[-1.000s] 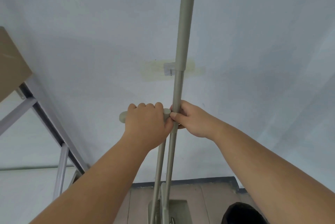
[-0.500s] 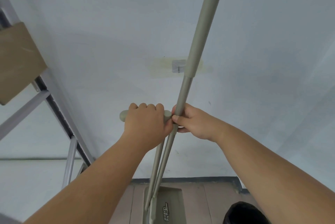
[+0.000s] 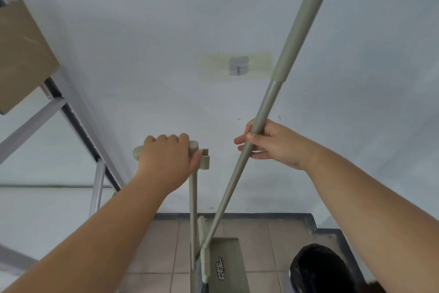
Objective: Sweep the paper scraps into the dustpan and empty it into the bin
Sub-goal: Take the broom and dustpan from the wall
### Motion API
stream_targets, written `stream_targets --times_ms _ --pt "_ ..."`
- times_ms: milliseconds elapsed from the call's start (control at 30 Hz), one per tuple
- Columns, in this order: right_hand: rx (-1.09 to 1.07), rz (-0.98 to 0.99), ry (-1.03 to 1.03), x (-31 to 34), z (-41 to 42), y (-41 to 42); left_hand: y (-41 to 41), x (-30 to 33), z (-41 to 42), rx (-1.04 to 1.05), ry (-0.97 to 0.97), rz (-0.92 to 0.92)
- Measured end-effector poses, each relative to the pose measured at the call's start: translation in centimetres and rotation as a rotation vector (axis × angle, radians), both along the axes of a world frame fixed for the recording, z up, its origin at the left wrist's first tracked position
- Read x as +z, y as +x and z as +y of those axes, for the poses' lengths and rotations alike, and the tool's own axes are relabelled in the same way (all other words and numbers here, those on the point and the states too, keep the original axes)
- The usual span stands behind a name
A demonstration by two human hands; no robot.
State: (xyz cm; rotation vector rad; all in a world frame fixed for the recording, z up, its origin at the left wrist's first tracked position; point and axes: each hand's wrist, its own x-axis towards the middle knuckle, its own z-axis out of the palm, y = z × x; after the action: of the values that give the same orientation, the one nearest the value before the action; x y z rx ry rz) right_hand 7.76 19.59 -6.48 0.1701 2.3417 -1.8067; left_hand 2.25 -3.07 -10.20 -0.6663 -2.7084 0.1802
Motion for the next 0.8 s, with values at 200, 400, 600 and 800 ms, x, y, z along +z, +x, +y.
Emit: stream_targets --times_ms 200,400,600,800 --pt "0.032 -0.062 0.246 -3.1 -1.0 0.6 1.3 -3.7 0.9 -0.024 -0.061 -0.117" --pt "0.009 -0.126 0.441 -8.3 -2.6 1.0 2.9 -7.5 0.6 -0.069 -0.123 -0.228" --pt "-0.017 -0.260 0.462 -12.9 -1.2 2.2 5.4 -10.6 -0.1 -0.019 -0.105 -0.394" --pt "-0.064 -0.445 0.257 -16.1 0.5 4.3 7.9 -12.5 -0.1 0.056 -0.113 -0.464"
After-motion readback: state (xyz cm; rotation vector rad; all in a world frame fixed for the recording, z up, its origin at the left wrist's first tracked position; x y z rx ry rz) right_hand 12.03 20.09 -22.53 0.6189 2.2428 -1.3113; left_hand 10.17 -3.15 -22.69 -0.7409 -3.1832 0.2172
